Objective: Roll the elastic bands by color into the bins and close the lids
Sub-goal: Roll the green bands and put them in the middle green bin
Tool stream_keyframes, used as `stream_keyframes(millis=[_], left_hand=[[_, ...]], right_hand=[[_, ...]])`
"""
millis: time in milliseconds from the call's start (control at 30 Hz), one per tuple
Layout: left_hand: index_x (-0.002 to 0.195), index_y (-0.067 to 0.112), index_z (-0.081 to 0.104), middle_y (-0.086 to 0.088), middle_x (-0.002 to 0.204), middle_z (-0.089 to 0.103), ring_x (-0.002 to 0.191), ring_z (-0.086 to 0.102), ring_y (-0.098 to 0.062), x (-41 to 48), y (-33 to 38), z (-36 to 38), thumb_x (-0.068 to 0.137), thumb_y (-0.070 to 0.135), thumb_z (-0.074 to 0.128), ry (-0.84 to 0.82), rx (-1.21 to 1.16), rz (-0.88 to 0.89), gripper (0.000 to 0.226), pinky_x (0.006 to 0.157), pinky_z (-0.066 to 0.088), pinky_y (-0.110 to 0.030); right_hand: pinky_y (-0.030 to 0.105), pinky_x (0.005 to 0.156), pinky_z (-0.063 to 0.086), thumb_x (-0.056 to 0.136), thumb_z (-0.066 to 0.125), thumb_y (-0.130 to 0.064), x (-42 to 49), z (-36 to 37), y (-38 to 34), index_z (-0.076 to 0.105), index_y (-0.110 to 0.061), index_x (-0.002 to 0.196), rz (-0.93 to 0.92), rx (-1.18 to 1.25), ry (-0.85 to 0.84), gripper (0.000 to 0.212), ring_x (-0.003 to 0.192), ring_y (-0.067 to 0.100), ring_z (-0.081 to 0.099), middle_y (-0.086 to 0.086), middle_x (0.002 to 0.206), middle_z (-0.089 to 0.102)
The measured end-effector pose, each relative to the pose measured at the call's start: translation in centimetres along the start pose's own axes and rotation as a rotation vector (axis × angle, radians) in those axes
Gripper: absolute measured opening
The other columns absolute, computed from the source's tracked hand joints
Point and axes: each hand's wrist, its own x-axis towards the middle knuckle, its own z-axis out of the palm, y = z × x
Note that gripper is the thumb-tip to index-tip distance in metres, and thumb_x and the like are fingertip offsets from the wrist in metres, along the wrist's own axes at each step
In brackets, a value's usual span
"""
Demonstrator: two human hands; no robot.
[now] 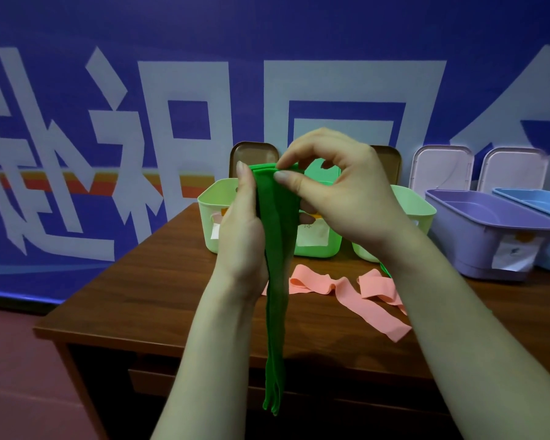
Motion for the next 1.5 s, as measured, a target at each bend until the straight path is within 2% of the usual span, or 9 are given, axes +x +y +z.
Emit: stream_keyframes(millis=[333, 467, 633, 767, 867, 1100, 1233, 1367, 1500], left_hand=[[0.109, -0.002, 0.063, -0.027, 0.091, 0.06, 0.082, 0.058, -0.036, 0.0, 0.1, 0.2, 0.101, 0.05, 0.018, -0.076, -0.042, -0.028, 0.069, 0.072, 0.049, -0.036], [0.115, -0.012, 0.056, -0.019, 0.071, 0.057, 0.063, 0.054, -0.024, 0.1, 0.1, -0.1, 0.099, 0.053, 0.016, -0.17, -0.025, -0.043, 0.078, 0.064, 0.047, -0.031], [0.114, 0.0, 0.055, -0.013, 0.076, 0.065, 0.063, 0.059, -0.02, -0.3, -0.1, -0.3, 0.103, 0.024, 0.032, -0.216, -0.007, -0.067, 0.035, 0.062, 0.052, -0.027], [0.104, 0.002, 0.059, -0.014, 0.073, 0.065, 0.06, 0.058, -0.02, 0.1, -1.4, 0.0, 0.103, 0.023, 0.034, -0.124, -0.09, -0.114, 0.033, 0.06, 0.05, -0.027], [0.099, 0.003, 0.06, -0.013, 0.071, 0.065, 0.059, 0.058, -0.019, 0.2, -2.4, 0.4, 0.103, 0.024, 0.035, -0.082, -0.105, -0.146, 0.032, 0.059, 0.049, -0.026], [0.104, 0.003, 0.057, -0.012, 0.072, 0.066, 0.062, 0.057, -0.019, 1.2, -3.6, 1.9, 0.103, 0.026, 0.035, -0.064, -0.11, -0.158, 0.032, 0.063, 0.047, -0.029], [0.106, 0.001, 0.057, -0.012, 0.072, 0.066, 0.064, 0.058, -0.019, 1.7, -4.3, 2.9, 0.103, 0.026, 0.036, -0.062, -0.125, -0.166, 0.033, 0.064, 0.048, -0.029], [0.102, 0.003, 0.058, -0.011, 0.072, 0.065, 0.064, 0.057, -0.019, 2.0, -5.0, 3.6, 0.103, 0.026, 0.035, -0.066, -0.112, -0.176, 0.033, 0.064, 0.046, -0.029], [0.105, 0.003, 0.057, -0.009, 0.071, 0.065, 0.063, 0.057, -0.017, 2.0, -5.9, 4.1, 0.104, 0.026, 0.033, -0.056, -0.138, -0.169, 0.033, 0.065, 0.046, -0.029]], right_hand=[[0.012, 0.057, 0.051, 0.083, 0.071, -0.016, -0.2, -0.3, 0.3, 0.062, -0.021, 0.086, 0.046, 0.053, 0.02, 0.011, 0.08, 0.002, 0.058, -0.01, 0.087, 0.059], [0.025, 0.046, 0.05, 0.081, 0.073, -0.01, 0.0, -0.7, 0.6, 0.063, -0.015, 0.095, 0.17, 0.237, -0.043, 0.018, 0.054, 0.011, 0.06, 0.002, 0.085, 0.062], [0.028, 0.058, 0.057, 0.076, 0.071, -0.015, 0.0, -1.9, 1.6, 0.07, -0.01, 0.087, 0.239, 0.454, -0.151, 0.012, 0.072, 0.052, 0.057, 0.029, 0.083, 0.063], [0.026, 0.065, 0.053, 0.074, 0.067, -0.025, -0.9, -2.0, 4.2, 0.073, -0.014, 0.084, 0.411, 0.601, -0.157, 0.016, 0.073, 0.024, 0.06, 0.018, 0.083, 0.062], [0.035, 0.082, 0.047, 0.083, 0.066, -0.023, -2.0, -2.6, 8.1, 0.07, -0.011, 0.096, 0.584, 0.449, -0.116, 0.018, 0.085, 0.016, 0.061, 0.002, 0.09, 0.069], [0.02, 0.064, 0.038, 0.088, 0.064, -0.012, -6.3, -4.2, 16.5, 0.067, -0.013, 0.094, 0.928, 0.1, -0.07, 0.006, 0.079, 0.007, 0.056, -0.001, 0.093, 0.067], [0.036, 0.083, 0.049, 0.083, 0.063, -0.011, -8.7, -5.8, 21.4, 0.066, -0.018, 0.077, 1.128, -0.316, 0.049, 0.009, 0.095, 0.027, 0.061, 0.01, 0.105, 0.068], [0.042, 0.103, 0.031, 0.089, 0.056, -0.019, -10.3, -8.0, 22.4, 0.059, -0.011, 0.118, 1.352, -0.713, -0.102, 0.03, 0.126, 0.036, 0.044, 0.016, 0.13, 0.054], [0.043, 0.104, 0.034, 0.088, 0.054, -0.015, -11.8, -9.6, 22.6, 0.053, -0.005, 0.121, 1.463, -0.793, -0.209, 0.035, 0.126, 0.036, 0.046, 0.019, 0.133, 0.051]])
